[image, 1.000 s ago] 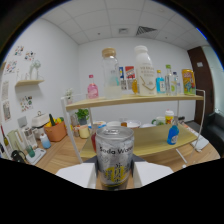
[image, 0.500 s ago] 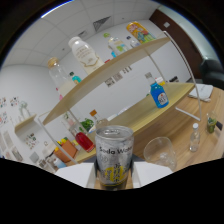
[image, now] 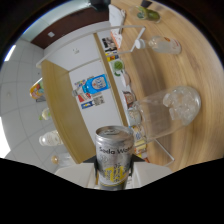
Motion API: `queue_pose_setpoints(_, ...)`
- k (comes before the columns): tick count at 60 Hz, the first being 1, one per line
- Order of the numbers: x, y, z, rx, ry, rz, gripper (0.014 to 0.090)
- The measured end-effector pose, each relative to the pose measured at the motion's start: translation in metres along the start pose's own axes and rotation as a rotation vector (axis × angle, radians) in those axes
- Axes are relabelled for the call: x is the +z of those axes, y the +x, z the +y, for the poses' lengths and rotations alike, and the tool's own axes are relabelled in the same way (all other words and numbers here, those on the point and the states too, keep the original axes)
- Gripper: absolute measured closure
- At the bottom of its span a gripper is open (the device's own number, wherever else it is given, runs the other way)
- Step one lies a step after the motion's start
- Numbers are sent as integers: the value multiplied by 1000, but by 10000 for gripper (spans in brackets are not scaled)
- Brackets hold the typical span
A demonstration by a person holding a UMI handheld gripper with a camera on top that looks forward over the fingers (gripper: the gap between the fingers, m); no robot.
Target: Make me a cup of Mojito.
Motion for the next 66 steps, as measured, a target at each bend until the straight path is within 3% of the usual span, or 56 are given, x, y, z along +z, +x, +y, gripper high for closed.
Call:
queue_pose_setpoints(10, 0, -2, -12, 311, 24, -65, 542)
queue_pose_setpoints(21, 3, -16, -8, 340, -11, -104, 543)
queue_pose_setpoints(29, 4, -17, -7, 285, -18, -80, 546)
queue_pose_setpoints(39, -1, -29, 4, -334, 5, 30, 542)
queue_pose_setpoints(51, 2, -59, 32, -1216, 35, 67, 538)
queue_pose_setpoints(57, 9, -44, 37, -1485, 51, 103, 542)
queue_pose_setpoints(66, 20, 14, 36, -1709, -4, 194, 541)
